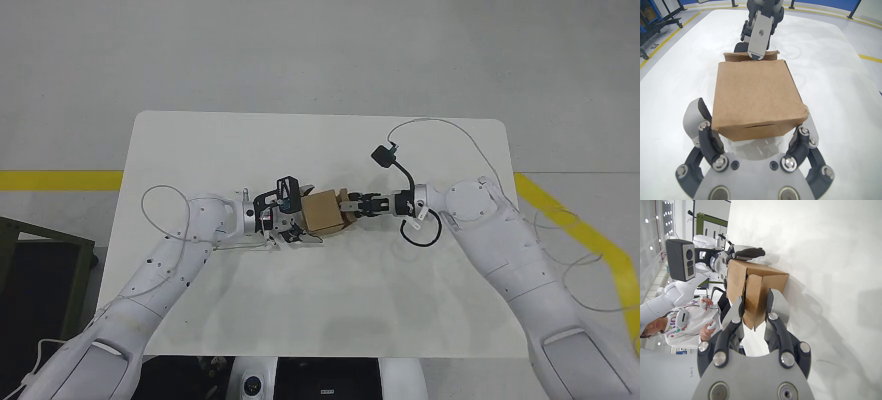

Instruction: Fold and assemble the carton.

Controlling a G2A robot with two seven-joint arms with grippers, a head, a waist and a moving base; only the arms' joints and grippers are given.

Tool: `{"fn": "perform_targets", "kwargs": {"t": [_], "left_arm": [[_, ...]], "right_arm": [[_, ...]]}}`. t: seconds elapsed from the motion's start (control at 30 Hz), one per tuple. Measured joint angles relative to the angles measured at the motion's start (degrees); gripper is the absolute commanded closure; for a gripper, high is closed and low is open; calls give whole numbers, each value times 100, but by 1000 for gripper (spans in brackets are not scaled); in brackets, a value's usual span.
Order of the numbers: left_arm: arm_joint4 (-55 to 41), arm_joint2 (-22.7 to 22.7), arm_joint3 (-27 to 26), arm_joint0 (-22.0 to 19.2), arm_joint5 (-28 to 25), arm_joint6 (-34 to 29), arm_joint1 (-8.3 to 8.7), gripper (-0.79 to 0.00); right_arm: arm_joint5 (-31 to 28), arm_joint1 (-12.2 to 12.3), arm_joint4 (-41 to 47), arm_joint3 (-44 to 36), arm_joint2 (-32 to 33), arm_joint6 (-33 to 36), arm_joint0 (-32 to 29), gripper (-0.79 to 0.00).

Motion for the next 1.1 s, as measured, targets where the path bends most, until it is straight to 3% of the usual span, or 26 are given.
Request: {"fn": "perform_targets", "kwargs": {"t": [0.37,1.1], "left_arm": [[-26,-10,-14,27,-30,-58,5,-785],[-39,-4,11,20,-93,-137,7,-785]], "right_arm": [[-151,9,763,67,204,91,-224,-277],[-315,-112,1062,688,82,228,-91,-175]]}}
